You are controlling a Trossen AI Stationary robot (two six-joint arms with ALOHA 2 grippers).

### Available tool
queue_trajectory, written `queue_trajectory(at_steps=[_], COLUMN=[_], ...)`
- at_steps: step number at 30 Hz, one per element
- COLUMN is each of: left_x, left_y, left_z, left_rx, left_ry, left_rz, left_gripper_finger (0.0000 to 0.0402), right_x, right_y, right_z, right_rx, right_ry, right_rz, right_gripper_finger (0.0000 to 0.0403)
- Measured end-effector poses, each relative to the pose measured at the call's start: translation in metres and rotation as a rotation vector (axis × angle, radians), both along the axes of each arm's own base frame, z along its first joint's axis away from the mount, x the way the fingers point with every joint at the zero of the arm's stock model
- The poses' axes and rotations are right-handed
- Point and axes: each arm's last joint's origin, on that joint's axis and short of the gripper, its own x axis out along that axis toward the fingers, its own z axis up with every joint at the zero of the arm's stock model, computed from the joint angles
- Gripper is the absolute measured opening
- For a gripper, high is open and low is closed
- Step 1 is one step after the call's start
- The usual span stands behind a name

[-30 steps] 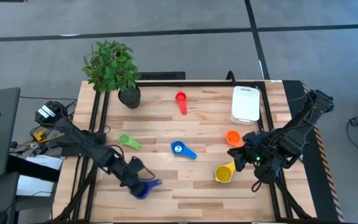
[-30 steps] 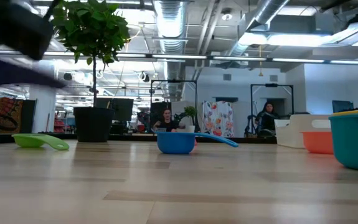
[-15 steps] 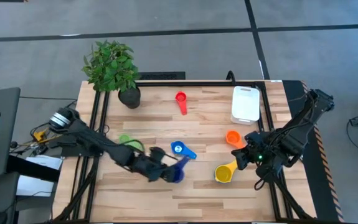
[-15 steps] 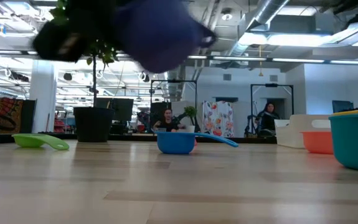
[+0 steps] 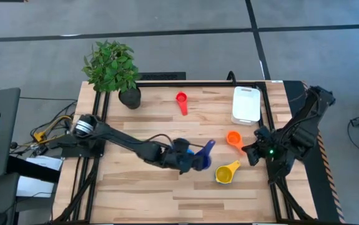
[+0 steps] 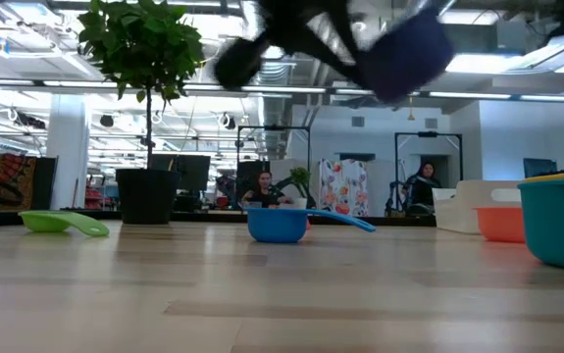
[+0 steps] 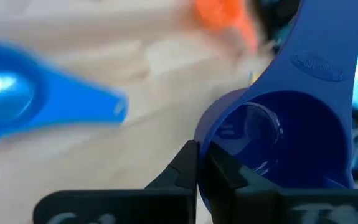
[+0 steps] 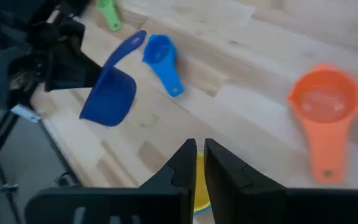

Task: Nest measuring cups in basket
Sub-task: Stack the dark blue measuring cup on the yellow measuring cup

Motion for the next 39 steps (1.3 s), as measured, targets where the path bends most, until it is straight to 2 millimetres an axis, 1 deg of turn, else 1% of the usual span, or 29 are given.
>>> queue_trajectory(at_steps=[3, 5, 8, 12, 14, 20, 24, 26, 30, 39], left_x=[0.021, 0.036, 0.055, 0.073, 0.077, 0.095, 0.101, 0.101, 0.098, 0.098], left_y=[0.007, 0.009, 0.008, 0.003, 0.002, -0.004, -0.009, -0.010, -0.010, -0.010], left_z=[-0.004, -0.005, -0.005, -0.012, -0.014, -0.027, -0.034, -0.037, -0.047, -0.046], left_rx=[0.058, 0.044, 0.020, 0.025, 0.038, 0.004, -0.006, 0.007, 0.007, 0.017], left_ry=[-0.057, -0.099, -0.116, -0.064, -0.025, -0.042, -0.029, -0.008, 0.031, 0.030], left_rz=[0.016, 0.007, -0.019, -0.043, -0.044, -0.049, -0.084, -0.128, -0.144, -0.130], left_gripper_finger=[0.0001, 0.0001, 0.0001, 0.0001, 0.0001, 0.0001, 0.0002, 0.0002, 0.0002, 0.0003], right_x=[-0.007, -0.010, -0.015, -0.021, -0.022, -0.027, -0.029, -0.030, -0.031, -0.032], right_y=[-0.006, -0.008, -0.010, -0.011, -0.012, -0.011, -0.011, -0.011, -0.011, -0.012], right_z=[0.002, 0.003, 0.005, 0.006, 0.006, 0.004, 0.004, 0.004, 0.003, 0.003], right_rx=[0.002, 0.010, 0.017, 0.013, 0.008, 0.006, 0.000, -0.007, -0.018, -0.027], right_ry=[0.010, 0.006, 0.007, 0.011, 0.016, 0.070, 0.074, 0.079, 0.086, 0.092], right_rz=[-0.011, -0.001, 0.020, 0.046, 0.055, 0.094, 0.107, 0.114, 0.122, 0.123], right_gripper_finger=[0.0053, 0.0053, 0.0053, 0.0053, 0.0053, 0.0053, 0.0053, 0.0053, 0.0053, 0.0053])
